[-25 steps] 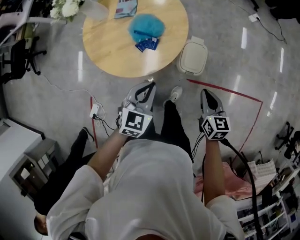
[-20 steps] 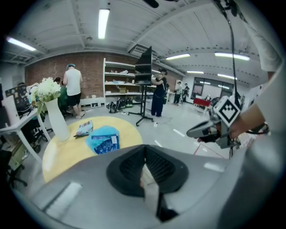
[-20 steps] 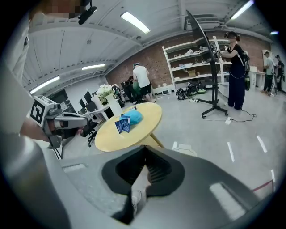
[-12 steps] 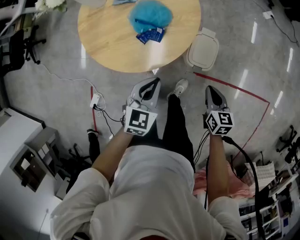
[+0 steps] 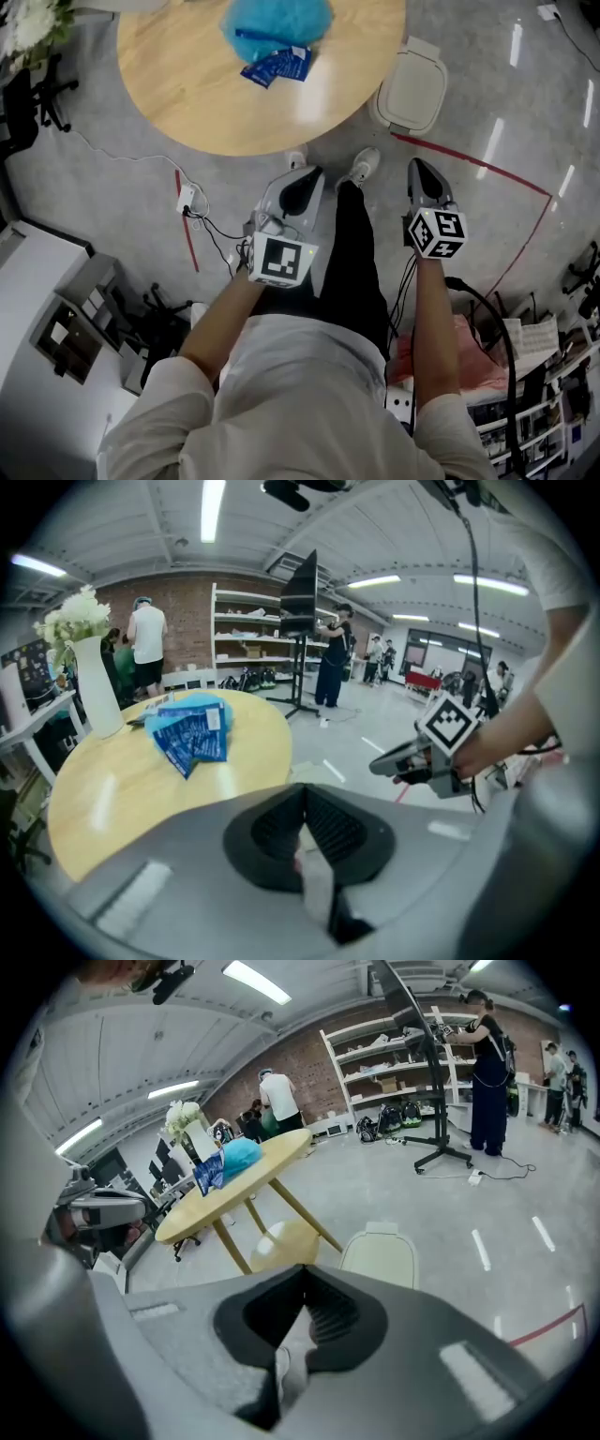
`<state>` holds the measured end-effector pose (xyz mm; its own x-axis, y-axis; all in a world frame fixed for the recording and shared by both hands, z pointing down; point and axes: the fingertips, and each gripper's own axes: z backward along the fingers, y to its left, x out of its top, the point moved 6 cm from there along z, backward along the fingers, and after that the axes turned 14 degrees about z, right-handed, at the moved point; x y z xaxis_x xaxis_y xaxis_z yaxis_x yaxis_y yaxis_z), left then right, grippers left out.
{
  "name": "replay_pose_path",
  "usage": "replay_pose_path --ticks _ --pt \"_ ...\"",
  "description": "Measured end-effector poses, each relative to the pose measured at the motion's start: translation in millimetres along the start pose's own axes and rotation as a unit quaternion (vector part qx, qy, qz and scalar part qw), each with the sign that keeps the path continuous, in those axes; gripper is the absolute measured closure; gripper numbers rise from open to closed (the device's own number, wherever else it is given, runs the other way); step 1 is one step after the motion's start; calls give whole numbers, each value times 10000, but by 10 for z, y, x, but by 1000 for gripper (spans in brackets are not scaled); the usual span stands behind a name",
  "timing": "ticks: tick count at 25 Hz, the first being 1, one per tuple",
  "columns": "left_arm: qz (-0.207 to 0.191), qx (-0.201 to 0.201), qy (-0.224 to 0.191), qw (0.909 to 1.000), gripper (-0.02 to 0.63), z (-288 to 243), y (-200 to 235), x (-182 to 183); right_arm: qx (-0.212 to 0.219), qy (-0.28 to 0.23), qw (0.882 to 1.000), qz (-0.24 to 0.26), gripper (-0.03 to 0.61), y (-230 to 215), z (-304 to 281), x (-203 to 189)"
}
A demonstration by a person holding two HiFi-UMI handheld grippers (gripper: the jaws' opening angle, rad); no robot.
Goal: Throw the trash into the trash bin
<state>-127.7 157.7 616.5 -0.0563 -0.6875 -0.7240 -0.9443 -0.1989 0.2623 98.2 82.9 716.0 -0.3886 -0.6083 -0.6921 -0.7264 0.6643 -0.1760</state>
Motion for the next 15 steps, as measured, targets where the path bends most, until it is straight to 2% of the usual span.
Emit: replay_pose_path --ticks 6,12,15 --pt "-95 6 153 9998 607 -279 56 -250 -42 98 9998 -179 578 -185 -402 -397" --pt "-350 -62 201 9992 607 -575 39 -470 -59 273 9993 -248 578 -385 -810 -828" --pt "-230 -98 282 9993 607 -658 56 -622 -46 350 9989 -320 578 -412 -1019 -1031"
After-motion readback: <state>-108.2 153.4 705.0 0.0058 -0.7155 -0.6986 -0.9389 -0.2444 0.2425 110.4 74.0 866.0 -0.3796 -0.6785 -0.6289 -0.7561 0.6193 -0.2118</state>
